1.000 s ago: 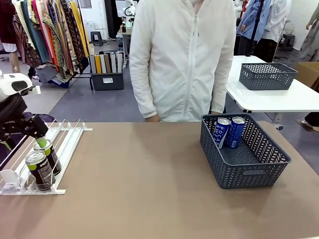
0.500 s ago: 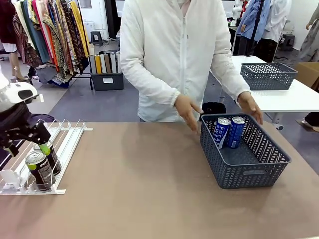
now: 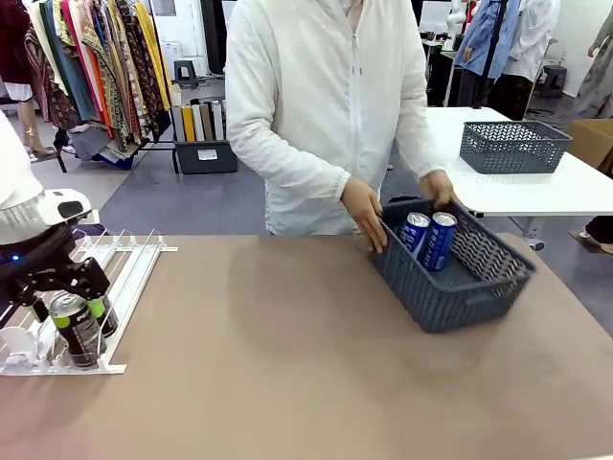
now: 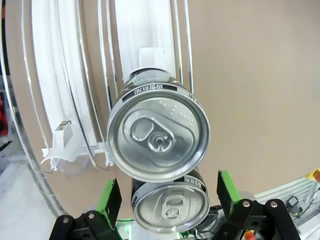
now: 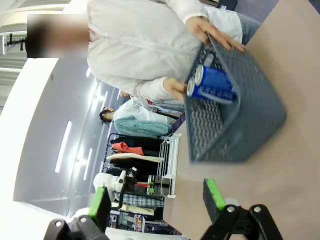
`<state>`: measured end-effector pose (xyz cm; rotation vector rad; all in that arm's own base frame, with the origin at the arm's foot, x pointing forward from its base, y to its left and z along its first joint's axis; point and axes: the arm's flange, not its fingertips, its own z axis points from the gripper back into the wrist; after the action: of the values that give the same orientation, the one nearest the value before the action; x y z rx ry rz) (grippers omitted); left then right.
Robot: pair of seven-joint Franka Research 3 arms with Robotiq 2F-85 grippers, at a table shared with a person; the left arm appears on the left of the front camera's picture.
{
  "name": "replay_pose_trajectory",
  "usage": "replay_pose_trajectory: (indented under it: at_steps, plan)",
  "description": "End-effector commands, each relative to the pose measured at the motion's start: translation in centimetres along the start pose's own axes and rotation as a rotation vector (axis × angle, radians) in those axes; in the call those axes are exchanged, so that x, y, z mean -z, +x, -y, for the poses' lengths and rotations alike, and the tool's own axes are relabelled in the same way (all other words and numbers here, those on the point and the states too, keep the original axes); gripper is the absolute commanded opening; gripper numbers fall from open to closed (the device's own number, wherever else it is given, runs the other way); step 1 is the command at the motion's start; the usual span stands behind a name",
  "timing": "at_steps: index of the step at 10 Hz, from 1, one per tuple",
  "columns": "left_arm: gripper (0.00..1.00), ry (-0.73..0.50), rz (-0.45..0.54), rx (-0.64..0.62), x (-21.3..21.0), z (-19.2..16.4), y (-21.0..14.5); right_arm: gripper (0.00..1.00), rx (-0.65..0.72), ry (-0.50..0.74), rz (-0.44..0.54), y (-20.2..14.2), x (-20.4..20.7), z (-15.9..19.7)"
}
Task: Retrieve and store the cans from the dispenser.
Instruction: Pick up one can from the Automatic Can Dispenser and place it in the middle of the table.
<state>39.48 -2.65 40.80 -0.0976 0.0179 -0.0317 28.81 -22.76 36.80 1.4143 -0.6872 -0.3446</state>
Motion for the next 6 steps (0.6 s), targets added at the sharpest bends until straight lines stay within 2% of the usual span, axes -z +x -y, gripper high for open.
replay_pose_trajectory:
  at_steps: [1, 2, 3, 4, 6]
  plan:
    - [1.0, 0.017, 0.012, -0.017, -0.12, -0.04, 0.11, 1.0, 0.007, 0.001, -0.006, -0.12, -0.11, -0.39]
    - [1.0, 0.018, 0.01, -0.021, -0.08, 0.02, 0.27, 1.0, 0.007, 0.001, -0.006, -0.12, -0.11, -0.39]
    - [0.54, 0.026, 0.011, -0.026, 0.02, 0.06, 0.47, 1.0, 0.007, 0.001, -0.006, -0.12, -0.11, -0.39]
    - [0.0, 0.032, 0.002, -0.028, 0.04, 0.09, 0.38, 1.0, 0.007, 0.001, -0.006, -0.12, -0.11, -0.39]
    - [0.0, 0.032, 0.0, -0.028, 0.03, 0.07, 0.39, 1.0, 0.007, 0.001, -0.006, -0.12, -0.11, -0.39]
